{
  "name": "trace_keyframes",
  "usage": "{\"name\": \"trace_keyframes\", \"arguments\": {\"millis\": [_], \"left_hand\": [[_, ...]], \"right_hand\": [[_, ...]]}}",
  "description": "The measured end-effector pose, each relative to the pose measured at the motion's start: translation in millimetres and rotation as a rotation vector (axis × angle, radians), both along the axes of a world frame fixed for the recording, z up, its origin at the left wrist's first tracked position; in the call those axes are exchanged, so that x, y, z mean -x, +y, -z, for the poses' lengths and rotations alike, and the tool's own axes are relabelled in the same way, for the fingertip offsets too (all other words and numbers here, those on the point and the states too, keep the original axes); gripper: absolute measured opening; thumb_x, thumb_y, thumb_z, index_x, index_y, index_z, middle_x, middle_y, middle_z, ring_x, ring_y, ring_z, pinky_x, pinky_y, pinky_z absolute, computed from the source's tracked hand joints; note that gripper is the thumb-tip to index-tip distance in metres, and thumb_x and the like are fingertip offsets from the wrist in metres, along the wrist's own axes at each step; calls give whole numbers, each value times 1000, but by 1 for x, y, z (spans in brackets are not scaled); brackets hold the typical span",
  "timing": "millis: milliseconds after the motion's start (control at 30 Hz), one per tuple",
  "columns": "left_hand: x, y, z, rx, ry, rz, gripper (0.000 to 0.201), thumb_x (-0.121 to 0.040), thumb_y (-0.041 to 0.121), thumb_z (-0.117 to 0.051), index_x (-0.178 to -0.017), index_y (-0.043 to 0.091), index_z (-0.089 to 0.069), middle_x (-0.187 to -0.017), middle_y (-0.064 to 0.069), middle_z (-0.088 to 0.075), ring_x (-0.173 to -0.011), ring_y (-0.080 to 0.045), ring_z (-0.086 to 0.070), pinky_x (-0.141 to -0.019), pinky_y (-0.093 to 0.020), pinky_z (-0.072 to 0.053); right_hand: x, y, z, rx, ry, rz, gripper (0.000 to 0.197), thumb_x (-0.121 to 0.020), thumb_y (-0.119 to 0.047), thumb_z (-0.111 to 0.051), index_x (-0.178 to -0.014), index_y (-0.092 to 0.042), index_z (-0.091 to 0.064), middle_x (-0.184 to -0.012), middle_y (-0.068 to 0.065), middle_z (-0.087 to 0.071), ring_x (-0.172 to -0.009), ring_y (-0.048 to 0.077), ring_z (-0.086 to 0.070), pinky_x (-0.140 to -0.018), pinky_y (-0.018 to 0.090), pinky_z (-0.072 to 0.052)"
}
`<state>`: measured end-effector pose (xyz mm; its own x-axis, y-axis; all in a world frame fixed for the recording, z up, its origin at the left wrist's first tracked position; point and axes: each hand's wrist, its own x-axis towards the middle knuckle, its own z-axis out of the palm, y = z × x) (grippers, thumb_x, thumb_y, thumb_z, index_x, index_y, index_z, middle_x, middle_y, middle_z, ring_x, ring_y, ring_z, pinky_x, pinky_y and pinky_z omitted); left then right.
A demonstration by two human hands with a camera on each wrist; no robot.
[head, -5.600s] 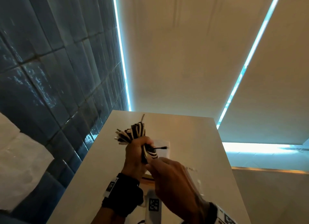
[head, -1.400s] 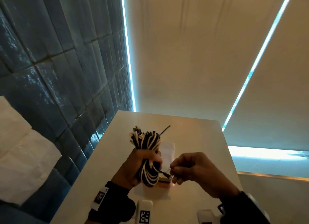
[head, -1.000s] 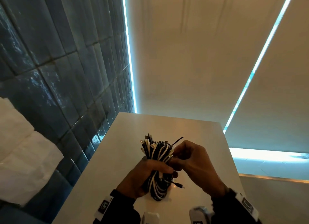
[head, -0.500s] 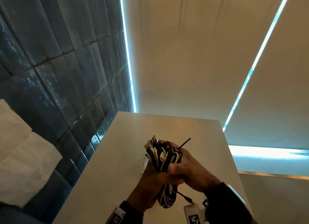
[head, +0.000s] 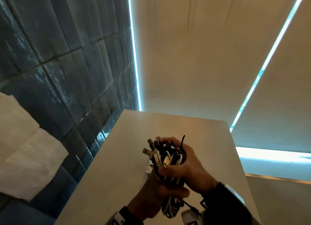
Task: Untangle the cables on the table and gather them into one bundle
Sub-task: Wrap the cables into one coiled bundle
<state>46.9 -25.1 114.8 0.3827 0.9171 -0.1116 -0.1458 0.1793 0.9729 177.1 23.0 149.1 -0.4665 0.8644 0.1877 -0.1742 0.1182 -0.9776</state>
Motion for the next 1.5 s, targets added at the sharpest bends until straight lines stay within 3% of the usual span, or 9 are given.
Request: {"name": "trace_keyframes", "arguments": {"millis": [200,300,433,500,700,833,1067,1267,1500], "left_hand": [[-2,9,0,-122,48,-52,32,-53,14,-69,-79,34,-74,-83,8,-68,-77,0,-65,-72,-26,-54],[6,14,3,-113,31,-132,33,-49,17,-69,-78,32,-73,-85,-5,-67,-82,-24,-64,-71,-48,-52],[22,15,10,-89,51,-240,45,-44,7,-72,-86,22,-72,-72,5,-71,-68,-9,-66,-56,-23,-50],[36,11,19,-76,110,-300,42,-48,-1,-65,-85,18,-70,-69,5,-66,-64,-11,-61,-54,-26,-46],[78,-3,48,17,267,-410,32,-51,0,-63,-80,-9,-55,-62,-13,-43,-55,-22,-44,-50,-32,-40],[92,-12,54,59,282,-430,31,-51,-3,-61,-82,-8,-60,-59,-9,-45,-54,-21,-43,-48,-31,-39],[101,-21,62,54,181,-397,24,-50,-26,-55,-65,-11,-43,-64,-19,-35,-59,-31,-30,-54,-30,-32],[111,-28,74,40,302,-354,41,-43,2,-68,-78,13,-49,-79,-7,-42,-71,-16,-41,-63,-32,-37],[113,-33,73,60,310,-334,49,-47,-8,-62,-90,10,-50,-81,-10,-47,-70,-15,-46,-66,-23,-46]], "right_hand": [[5,-3,4,30,63,24,57,-60,-2,-81,-112,-15,-60,-97,5,-71,-88,23,-70,-77,32,-54],[9,5,8,60,3,-33,61,-64,1,-80,-117,-20,-59,-102,7,-71,-93,24,-69,-81,34,-54],[4,24,24,177,-44,-215,81,-70,-13,-80,-140,-27,-42,-133,11,-58,-119,26,-60,-98,40,-49],[-5,31,46,296,-6,-234,84,-71,-22,-78,-144,-25,-38,-136,12,-56,-125,25,-55,-103,40,-47],[2,11,168,940,-302,-24,21,-86,-13,-69,-102,0,-66,-87,15,-70,-78,24,-67,-71,33,-55],[18,1,228,1221,-163,172,19,-90,-6,-61,-107,3,-60,-88,22,-65,-71,31,-64,-61,34,-54],[43,13,254,1177,76,499,12,-92,-7,-58,-97,3,-63,-76,19,-66,-69,33,-61,-55,40,-58],[52,21,264,1136,57,633,21,-89,0,-57,-109,5,-61,-83,21,-67,-69,32,-62,-63,41,-57],[51,18,272,1106,-13,673,21,-90,-1,-57,-110,4,-62,-88,21,-69,-75,33,-64,-79,50,-55]]}}
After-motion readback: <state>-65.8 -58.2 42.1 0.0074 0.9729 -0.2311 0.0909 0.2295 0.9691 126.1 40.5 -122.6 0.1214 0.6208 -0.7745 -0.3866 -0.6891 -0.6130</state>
